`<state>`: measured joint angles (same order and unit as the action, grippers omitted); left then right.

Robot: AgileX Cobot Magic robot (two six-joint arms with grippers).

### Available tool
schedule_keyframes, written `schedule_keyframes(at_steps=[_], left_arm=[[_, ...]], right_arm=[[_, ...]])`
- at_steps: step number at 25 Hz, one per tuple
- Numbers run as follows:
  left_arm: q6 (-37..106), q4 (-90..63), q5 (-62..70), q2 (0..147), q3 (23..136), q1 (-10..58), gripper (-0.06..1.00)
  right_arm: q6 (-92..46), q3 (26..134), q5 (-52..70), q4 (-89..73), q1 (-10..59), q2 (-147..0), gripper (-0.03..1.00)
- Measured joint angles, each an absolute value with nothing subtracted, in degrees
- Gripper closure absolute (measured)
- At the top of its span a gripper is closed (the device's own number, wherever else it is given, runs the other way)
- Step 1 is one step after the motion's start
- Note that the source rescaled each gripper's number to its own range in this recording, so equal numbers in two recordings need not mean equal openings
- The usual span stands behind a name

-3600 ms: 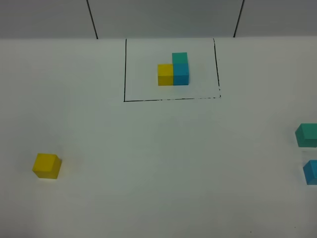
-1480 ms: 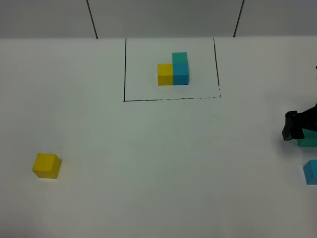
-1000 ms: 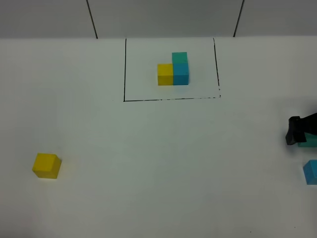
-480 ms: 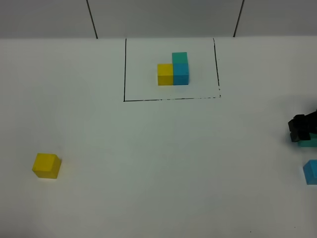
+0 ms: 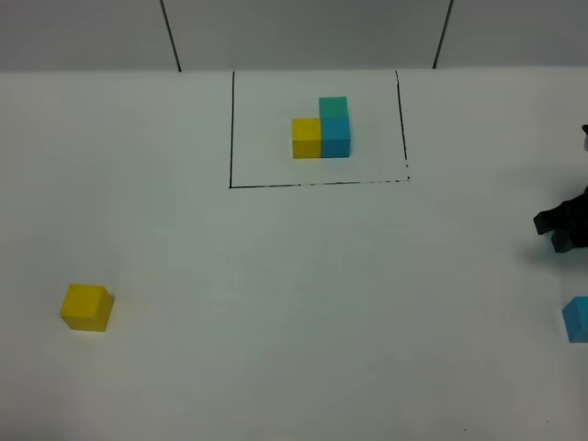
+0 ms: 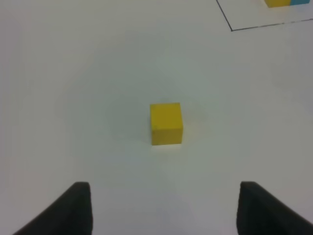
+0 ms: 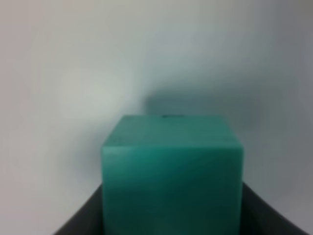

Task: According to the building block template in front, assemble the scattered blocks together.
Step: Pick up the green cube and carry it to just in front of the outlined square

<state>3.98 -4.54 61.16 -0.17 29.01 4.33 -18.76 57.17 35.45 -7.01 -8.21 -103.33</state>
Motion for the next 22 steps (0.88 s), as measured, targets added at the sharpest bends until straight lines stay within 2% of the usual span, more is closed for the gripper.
schedule_keyframes(at_steps=[3, 7, 11, 15, 22], left_arm=[[3.98, -4.54, 61.16, -0.17, 29.01, 4.33, 0.55], [3.98, -4.54, 61.16, -0.17, 29.01, 4.33, 0.55], [3.98, -4.54, 61.16, -0.17, 29.01, 4.33, 0.55], [3.98, -4.54, 61.16, -0.17, 29.01, 4.33, 0.55], [3.94, -4.54, 61.16, -0.17, 29.01, 4.33, 0.55]], right_arm=[[-27.36, 60.58, 41.48, -4.45, -3.12, -100.54, 0.96], [-50.7, 62.87, 48.98, -2.15, 9.4, -99.69, 0.96], [-58.73, 67.14, 51.67, 1.59, 18.56, -104.76, 0.96], [-62.31, 72.98, 52.04, 4.11, 22.3, -112.37, 0.96], [-67.18, 81.07, 52.1, 2.29, 22.49, -120.69, 0.96]])
